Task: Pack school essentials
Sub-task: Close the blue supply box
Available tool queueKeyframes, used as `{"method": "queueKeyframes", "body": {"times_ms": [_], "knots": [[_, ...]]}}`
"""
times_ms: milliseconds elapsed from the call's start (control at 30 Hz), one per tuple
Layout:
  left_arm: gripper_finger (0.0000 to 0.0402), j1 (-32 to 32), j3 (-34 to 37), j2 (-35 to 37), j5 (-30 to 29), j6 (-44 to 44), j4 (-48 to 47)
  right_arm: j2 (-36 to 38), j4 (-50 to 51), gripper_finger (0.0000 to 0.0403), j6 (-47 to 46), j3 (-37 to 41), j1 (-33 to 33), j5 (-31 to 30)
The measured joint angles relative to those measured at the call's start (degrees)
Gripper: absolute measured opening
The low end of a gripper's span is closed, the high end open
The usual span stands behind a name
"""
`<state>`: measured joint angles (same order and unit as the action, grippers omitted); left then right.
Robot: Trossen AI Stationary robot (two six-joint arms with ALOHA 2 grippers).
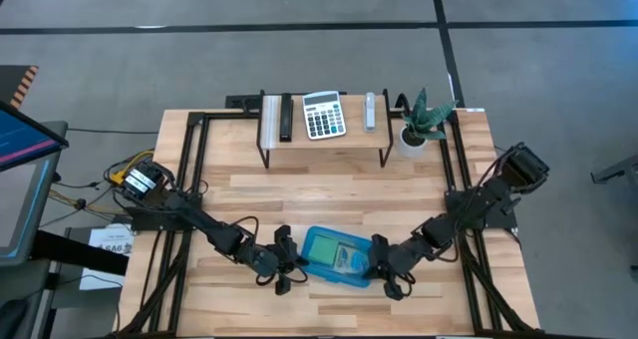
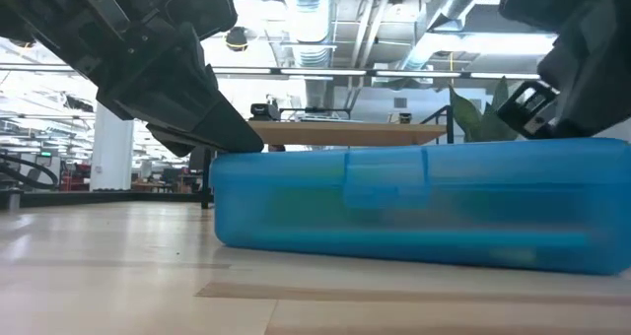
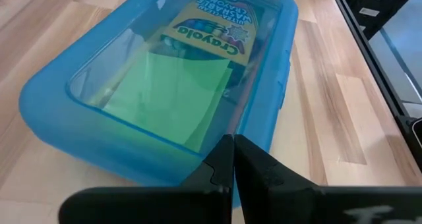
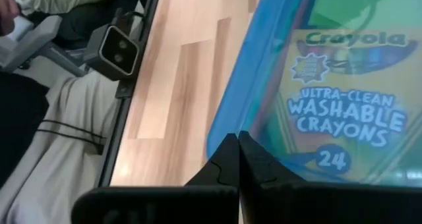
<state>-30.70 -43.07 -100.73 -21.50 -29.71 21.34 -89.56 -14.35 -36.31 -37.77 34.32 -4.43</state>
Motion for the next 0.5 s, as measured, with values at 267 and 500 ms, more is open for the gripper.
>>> {"method": "queueKeyframes", "body": {"times_ms": [267,500], "knots": [[0.0000,0.0,0.0,0.0,-0.2,-0.1,0.2,0.2,3.8,0.0006,-2.4,-0.3,2.1,-2.8],[0.0000,0.0,0.0,0.0,-0.2,-0.3,0.4,0.4,8.4,0.0006,-3.9,-0.5,1.1,-4.9]]}}
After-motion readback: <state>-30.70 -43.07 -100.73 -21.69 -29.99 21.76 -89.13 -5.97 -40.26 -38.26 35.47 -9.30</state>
